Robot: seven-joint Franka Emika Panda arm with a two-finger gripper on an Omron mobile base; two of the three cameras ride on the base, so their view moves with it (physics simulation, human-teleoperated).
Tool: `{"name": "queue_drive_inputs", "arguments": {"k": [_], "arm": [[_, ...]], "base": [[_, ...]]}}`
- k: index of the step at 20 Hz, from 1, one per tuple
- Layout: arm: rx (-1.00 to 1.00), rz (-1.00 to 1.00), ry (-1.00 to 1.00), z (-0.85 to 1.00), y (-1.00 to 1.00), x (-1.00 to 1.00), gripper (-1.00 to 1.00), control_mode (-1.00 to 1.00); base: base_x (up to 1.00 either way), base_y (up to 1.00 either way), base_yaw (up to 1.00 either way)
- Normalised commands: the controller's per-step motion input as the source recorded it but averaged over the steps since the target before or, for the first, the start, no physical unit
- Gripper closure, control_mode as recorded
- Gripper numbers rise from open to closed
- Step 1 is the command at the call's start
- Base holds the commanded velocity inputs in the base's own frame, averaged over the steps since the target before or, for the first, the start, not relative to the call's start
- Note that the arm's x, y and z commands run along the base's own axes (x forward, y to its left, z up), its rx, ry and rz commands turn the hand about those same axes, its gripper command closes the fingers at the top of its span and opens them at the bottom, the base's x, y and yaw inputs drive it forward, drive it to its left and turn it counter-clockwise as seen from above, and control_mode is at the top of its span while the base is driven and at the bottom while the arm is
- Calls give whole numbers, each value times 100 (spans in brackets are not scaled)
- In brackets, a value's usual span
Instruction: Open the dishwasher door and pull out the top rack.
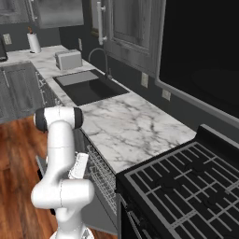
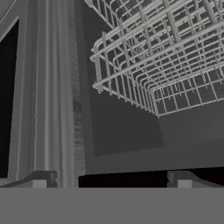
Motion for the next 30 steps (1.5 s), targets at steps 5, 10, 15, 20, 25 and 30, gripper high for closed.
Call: {"name": "queue_drive_inputs", "arguments": {"k": [5, 10, 15, 20, 25, 30], "arm": [[0, 0, -17, -6, 0, 23, -100, -100], [-2, 0, -11, -35, 0, 33, -100, -100], [-1, 0, -8, -31, 0, 44, -100, -100], [0, 0, -5, -34, 0, 47, -100, -100], [-1, 0, -4, -43, 0, 31, -100, -100], [0, 0, -7, -35, 0, 30, -100, -100]], "base": [[0, 0, 0], [0, 0, 0], [0, 0, 0], [0, 0, 0], [0, 0, 0], [0, 0, 0]]}}
